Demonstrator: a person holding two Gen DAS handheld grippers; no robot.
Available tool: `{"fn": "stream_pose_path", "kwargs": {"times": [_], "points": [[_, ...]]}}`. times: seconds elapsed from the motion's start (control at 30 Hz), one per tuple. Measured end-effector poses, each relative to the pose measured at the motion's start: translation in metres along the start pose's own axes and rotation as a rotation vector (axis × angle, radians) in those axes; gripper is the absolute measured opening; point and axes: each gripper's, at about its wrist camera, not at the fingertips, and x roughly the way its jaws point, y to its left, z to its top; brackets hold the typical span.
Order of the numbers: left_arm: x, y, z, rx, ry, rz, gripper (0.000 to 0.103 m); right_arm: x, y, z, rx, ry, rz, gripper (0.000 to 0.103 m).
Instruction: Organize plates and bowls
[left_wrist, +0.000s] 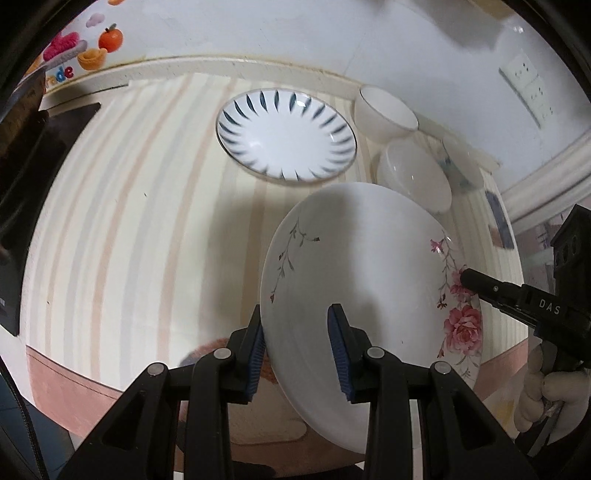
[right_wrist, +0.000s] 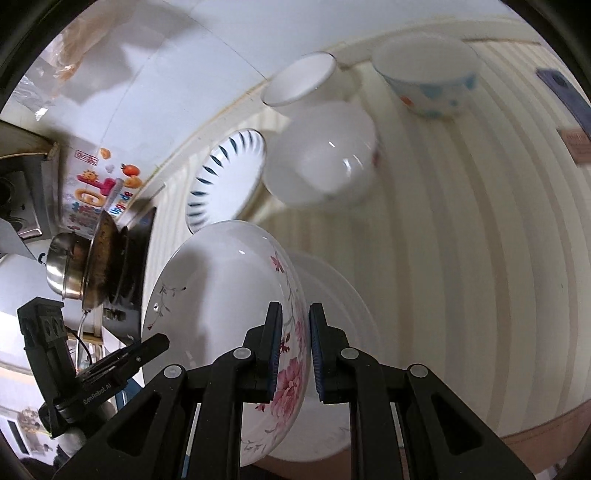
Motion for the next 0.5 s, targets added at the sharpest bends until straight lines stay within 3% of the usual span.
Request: {"fn": "stream_pose_path", "kwargs": {"times": [0.5], "points": [[0.038,-0.007,-0.023,0.032,0.074,0.066,0.03,0.02,-0.023,-0.022,0.0,0.042,-0.041,0.017]]}}
